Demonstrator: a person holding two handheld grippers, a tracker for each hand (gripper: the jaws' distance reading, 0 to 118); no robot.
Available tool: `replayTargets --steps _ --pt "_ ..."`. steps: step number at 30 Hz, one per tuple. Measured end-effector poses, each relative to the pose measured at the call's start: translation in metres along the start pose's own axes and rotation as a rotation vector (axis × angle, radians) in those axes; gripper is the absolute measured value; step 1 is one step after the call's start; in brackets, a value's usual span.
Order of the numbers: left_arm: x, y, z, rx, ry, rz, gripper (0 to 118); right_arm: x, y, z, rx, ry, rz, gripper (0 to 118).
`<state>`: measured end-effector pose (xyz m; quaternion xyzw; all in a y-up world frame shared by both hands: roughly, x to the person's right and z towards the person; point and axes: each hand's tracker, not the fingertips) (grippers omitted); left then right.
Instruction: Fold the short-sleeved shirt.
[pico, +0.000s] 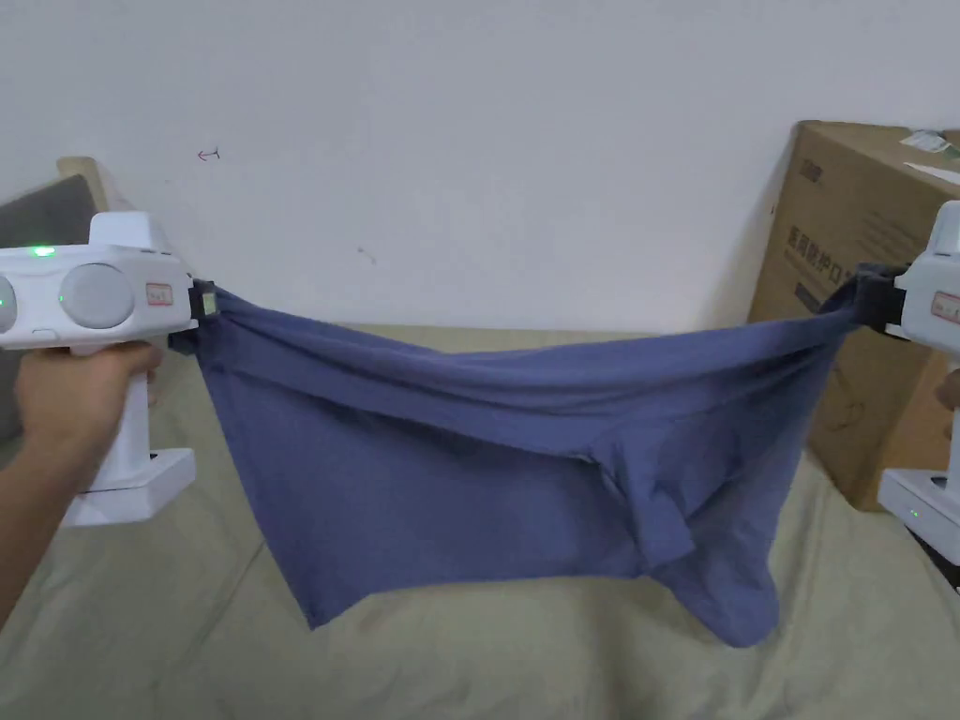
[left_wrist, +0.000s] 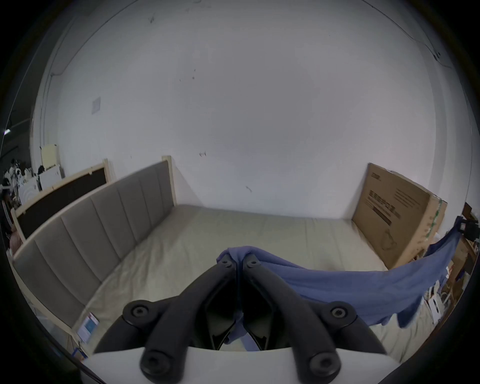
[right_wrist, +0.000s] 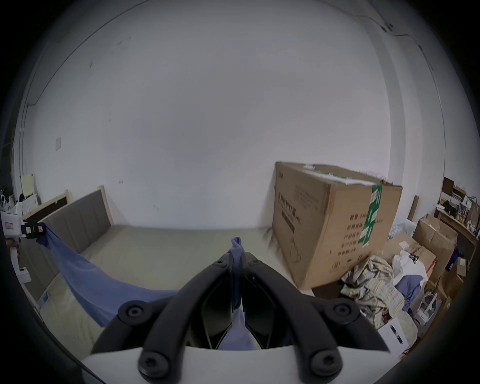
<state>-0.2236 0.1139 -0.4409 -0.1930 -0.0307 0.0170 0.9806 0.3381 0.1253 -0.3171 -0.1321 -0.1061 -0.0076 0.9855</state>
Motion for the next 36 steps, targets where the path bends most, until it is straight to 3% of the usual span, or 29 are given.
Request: replayTargets --steps 9,18,27,36 --pt "-0.003 0.068 -0.059 0.049 0.05 -0.005 0 -0.021 0.052 -0.042 0.072 -0.036 0.021 4" --pt "0.001 0.082 -0.134 0.062 0.077 -0.04 0 -0.048 0.048 -0.116 0.073 -0.091 0.079 4" --pt "-0.002 0.02 -0.202 -0.007 0.099 -0.065 0 -0.06 -0.023 -0.187 -0.033 -0.106 0.044 4" --pt "-0.01 -0.084 -0.198 -0.181 0.084 -0.072 0 -0.061 -0.123 -0.186 -0.207 -0.1 -0.015 4"
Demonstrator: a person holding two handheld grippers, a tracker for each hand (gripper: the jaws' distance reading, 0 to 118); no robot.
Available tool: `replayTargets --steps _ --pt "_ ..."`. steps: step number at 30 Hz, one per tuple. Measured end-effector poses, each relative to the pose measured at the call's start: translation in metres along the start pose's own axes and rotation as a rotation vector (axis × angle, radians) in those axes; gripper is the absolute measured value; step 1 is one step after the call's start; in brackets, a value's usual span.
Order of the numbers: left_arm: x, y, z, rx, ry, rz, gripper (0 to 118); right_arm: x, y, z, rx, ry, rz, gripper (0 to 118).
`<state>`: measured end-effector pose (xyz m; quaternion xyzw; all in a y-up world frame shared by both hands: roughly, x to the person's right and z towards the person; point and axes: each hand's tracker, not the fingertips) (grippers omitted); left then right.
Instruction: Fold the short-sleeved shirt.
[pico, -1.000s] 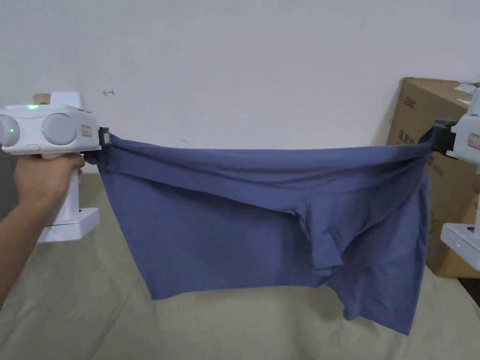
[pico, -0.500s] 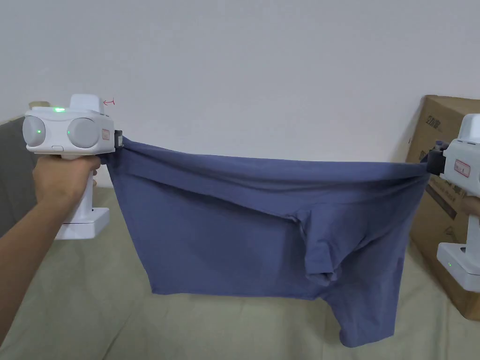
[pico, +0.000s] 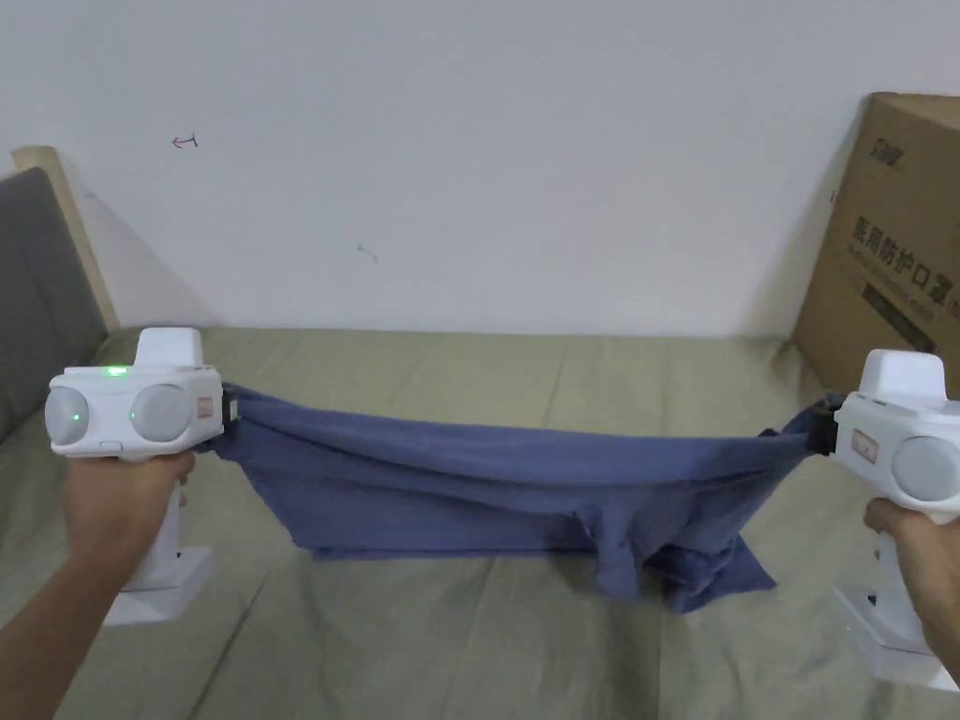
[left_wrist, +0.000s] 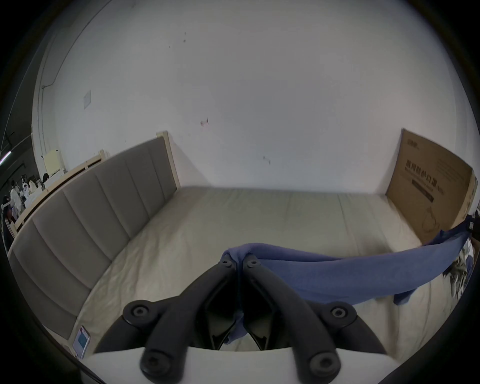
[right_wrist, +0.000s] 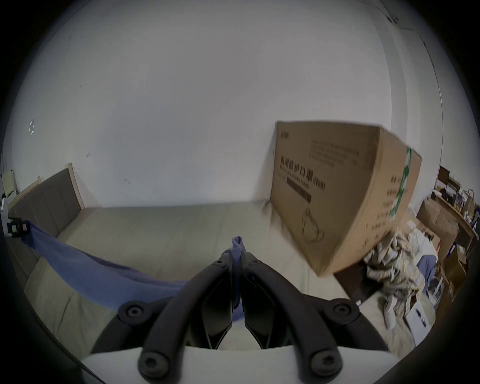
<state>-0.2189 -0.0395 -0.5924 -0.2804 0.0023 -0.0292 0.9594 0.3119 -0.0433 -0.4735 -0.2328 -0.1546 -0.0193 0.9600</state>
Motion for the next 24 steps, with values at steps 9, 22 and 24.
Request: replayTargets --steps 9,22,24 --pt "-0.018 -0.147 0.07 -0.167 -0.008 -0.065 0 0.021 -0.114 0.07 -0.132 0.029 -0.048 4" --pt "-0.05 -0.32 0.174 -0.375 -0.02 -0.06 0 0.071 -0.27 0.195 -0.3 0.017 -0.09 4" --pt "-0.053 -0.342 0.182 -0.399 -0.018 -0.05 0 0.08 -0.292 0.202 -0.342 0.012 -0.11 4"
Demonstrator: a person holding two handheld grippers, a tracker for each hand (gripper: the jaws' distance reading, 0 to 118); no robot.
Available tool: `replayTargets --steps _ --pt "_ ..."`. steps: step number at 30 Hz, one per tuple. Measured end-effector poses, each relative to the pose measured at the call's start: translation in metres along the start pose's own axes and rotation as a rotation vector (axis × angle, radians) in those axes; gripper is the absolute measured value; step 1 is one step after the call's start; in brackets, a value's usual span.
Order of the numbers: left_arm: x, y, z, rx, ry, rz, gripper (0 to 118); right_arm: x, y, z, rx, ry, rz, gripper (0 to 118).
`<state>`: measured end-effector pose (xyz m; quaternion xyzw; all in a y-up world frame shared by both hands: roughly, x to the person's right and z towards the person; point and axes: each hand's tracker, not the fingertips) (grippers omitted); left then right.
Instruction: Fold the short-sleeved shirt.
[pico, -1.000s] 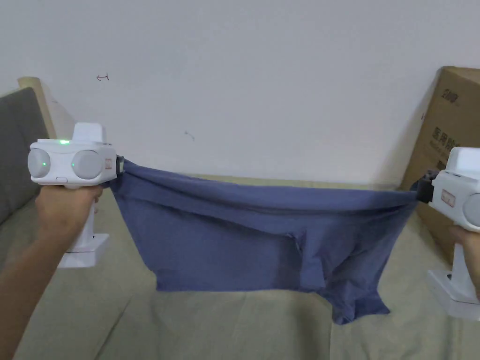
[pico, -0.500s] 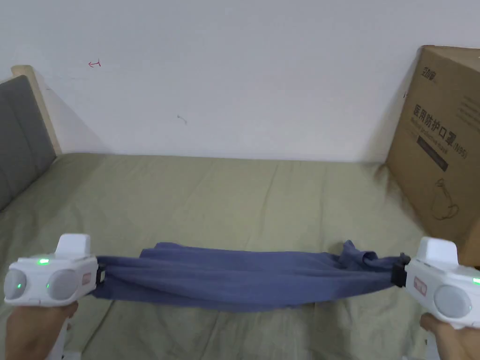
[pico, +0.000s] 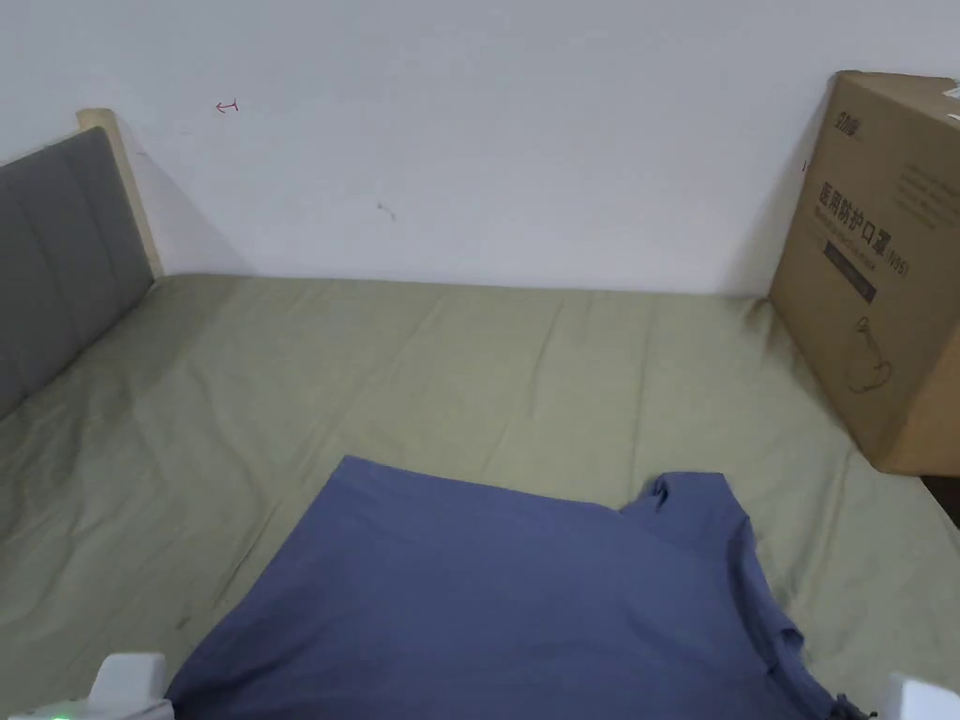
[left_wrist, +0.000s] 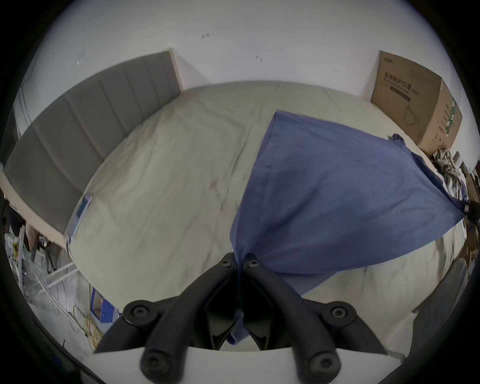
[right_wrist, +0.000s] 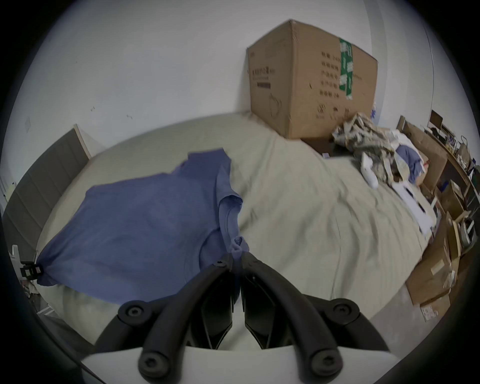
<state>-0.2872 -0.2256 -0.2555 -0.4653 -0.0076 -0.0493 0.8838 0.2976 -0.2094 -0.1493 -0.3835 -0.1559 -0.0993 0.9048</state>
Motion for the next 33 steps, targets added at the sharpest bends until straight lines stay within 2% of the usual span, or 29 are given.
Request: replayTargets --steps 6,9,11,12,13,14,15,16,17,18,20,25,30,32,33 --pt "0.002 -0.032 -0.015 -0.102 0.015 -0.006 0 0.015 -0.044 -0.023 -0.17 -0.028 -0.019 4" --pt "0.006 -0.034 -0.022 -0.124 0.02 0.01 0 0.013 -0.052 -0.04 -0.258 -0.037 -0.004 4" --pt "0.009 -0.031 -0.024 -0.134 0.029 0.014 3 0.002 -0.053 -0.032 -0.241 -0.046 0.0 5" --pt "0.011 -0.03 -0.021 -0.133 0.036 0.014 17 0.001 -0.05 -0.03 -0.239 -0.05 0.001 9" --pt "0.012 -0.028 -0.02 -0.134 0.039 0.019 30 0.0 -0.045 -0.027 -0.238 -0.053 0.003 19" --pt "0.012 -0.024 -0.018 -0.147 0.056 0.029 47 -0.005 -0.04 -0.018 -0.235 -0.054 0.005 37" --pt "0.011 -0.019 -0.015 -0.15 0.076 0.055 69 -0.006 -0.033 -0.013 -0.227 -0.047 0.009 65" --pt "0.01 -0.013 -0.01 -0.13 0.064 0.08 83 -0.007 -0.026 -0.007 -0.207 -0.025 0.017 81" --pt "0.01 -0.005 -0.001 -0.094 0.026 0.107 96 -0.009 -0.016 0.0 -0.167 0.014 0.027 89" --pt "0.01 0.006 0.01 -0.049 -0.017 0.124 105 -0.002 -0.005 -0.001 -0.117 0.034 0.036 89" --pt "0.016 0.028 0.039 0.083 -0.077 0.149 105 -0.01 0.021 0.019 -0.013 0.042 0.066 89" --pt "0.047 0.079 0.114 0.399 -0.127 0.061 105 -0.037 0.084 0.085 0.305 0.103 0.114 89" --pt "0.074 0.106 0.164 0.679 -0.129 0.09 105 -0.068 0.111 0.138 0.541 0.048 0.148 89" --pt "0.084 0.111 0.176 0.762 -0.121 0.089 100 -0.078 0.114 0.152 0.617 0.014 0.172 88" --pt "0.09 0.112 0.18 0.796 -0.115 0.067 93 -0.081 0.114 0.157 0.649 0.007 0.184 83"
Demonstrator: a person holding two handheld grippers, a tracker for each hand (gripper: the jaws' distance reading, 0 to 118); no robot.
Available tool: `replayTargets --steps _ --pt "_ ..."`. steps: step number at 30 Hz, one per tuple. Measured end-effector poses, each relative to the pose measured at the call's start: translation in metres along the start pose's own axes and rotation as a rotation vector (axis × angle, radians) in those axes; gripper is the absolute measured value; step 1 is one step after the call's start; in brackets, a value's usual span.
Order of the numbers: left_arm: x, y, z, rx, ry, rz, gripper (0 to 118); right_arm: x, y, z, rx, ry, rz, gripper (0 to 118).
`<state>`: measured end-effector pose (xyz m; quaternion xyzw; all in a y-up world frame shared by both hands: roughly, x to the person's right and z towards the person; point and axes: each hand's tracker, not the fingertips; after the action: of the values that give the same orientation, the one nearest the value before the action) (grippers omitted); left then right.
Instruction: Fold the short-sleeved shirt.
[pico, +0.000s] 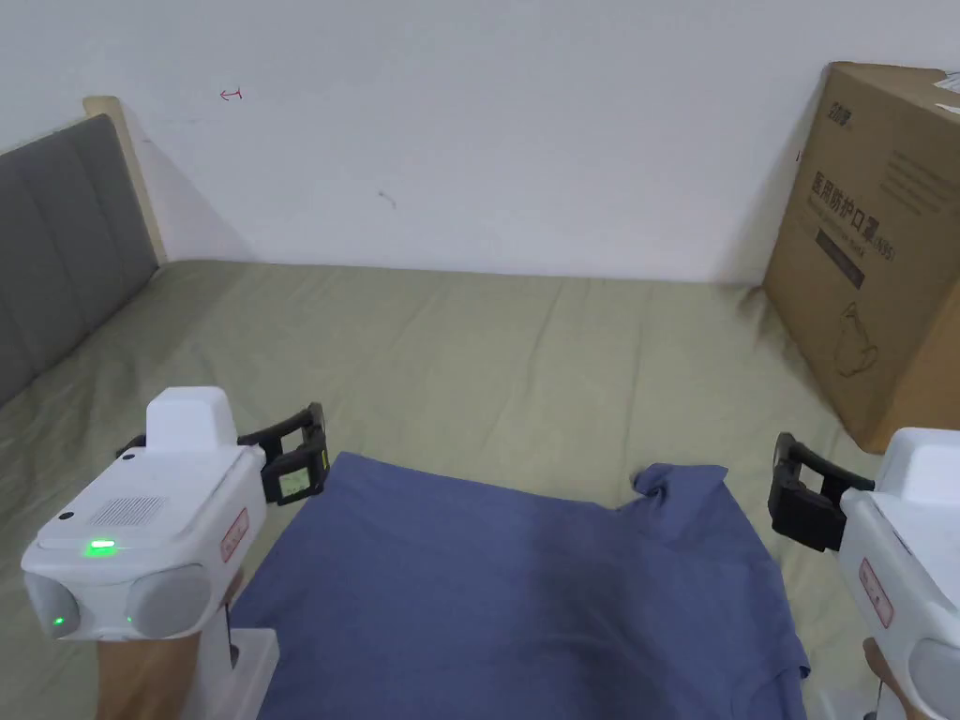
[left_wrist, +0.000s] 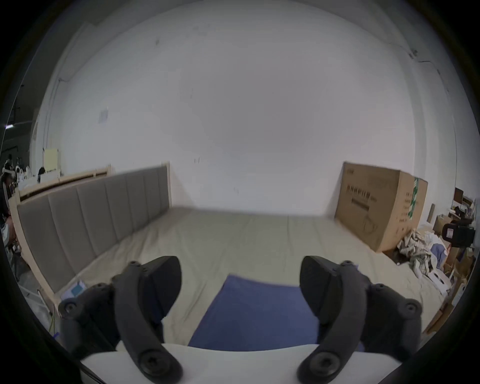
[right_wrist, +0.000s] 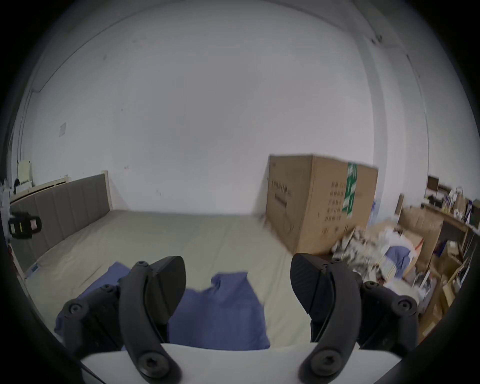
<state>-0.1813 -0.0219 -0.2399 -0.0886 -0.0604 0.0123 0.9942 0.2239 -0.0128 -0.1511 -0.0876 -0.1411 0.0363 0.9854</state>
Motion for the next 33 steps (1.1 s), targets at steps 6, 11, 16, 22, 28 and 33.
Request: replayTargets --steps 6,11,16,22,28,33 --pt "0.024 0.001 0.006 0.104 -0.075 -0.025 0 -0.017 0.007 0.016 0.11 -0.076 0.063 0" --pt "0.031 -0.004 -0.008 0.047 -0.1 -0.035 0 -0.019 0.006 0.015 0.117 -0.059 0.044 0" --pt "0.025 -0.005 -0.045 -0.067 -0.132 -0.066 0 -0.018 0.003 0.0 0.098 -0.055 0.038 0" --pt "0.004 -0.014 -0.13 -0.275 -0.206 -0.059 0 -0.016 -0.002 -0.034 0.068 -0.058 0.042 0" --pt "-0.017 -0.04 -0.241 -0.528 -0.22 -0.021 0 -0.017 -0.015 -0.081 0.007 -0.074 0.057 0" --pt "-0.029 -0.078 -0.33 -0.656 -0.122 -0.028 48 -0.017 -0.032 -0.124 -0.053 -0.093 0.075 0"
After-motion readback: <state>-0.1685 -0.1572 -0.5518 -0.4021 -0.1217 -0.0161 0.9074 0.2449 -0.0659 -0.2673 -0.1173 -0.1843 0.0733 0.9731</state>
